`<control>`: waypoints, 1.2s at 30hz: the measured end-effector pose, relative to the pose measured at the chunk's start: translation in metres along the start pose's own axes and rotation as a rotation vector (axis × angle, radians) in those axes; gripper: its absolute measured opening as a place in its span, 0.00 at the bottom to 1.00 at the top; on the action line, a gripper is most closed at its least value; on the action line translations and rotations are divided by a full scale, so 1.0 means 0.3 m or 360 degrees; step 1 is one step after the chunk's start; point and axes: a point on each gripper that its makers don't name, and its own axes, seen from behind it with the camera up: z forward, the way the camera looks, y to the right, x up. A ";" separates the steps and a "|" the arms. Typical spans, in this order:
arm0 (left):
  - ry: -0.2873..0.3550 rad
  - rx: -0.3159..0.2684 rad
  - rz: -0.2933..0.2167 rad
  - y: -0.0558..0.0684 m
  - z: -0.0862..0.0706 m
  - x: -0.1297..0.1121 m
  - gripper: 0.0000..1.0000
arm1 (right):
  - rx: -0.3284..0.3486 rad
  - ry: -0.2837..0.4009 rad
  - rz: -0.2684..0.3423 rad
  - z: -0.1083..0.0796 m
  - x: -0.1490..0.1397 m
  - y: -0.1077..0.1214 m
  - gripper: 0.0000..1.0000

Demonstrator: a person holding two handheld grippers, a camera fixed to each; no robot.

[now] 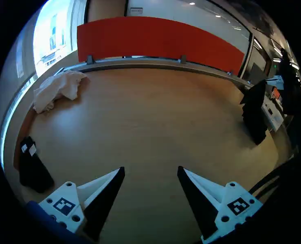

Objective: Fold towel

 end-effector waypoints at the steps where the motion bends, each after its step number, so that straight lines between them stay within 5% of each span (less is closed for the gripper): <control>1: -0.0001 -0.0001 0.0000 0.001 0.000 -0.001 0.96 | -0.0005 -0.0007 0.0003 -0.006 -0.014 0.003 0.02; 36: -0.0016 -0.0015 0.0033 0.002 -0.010 -0.023 0.96 | -0.0107 -0.0290 0.0190 -0.136 -0.490 -0.046 0.02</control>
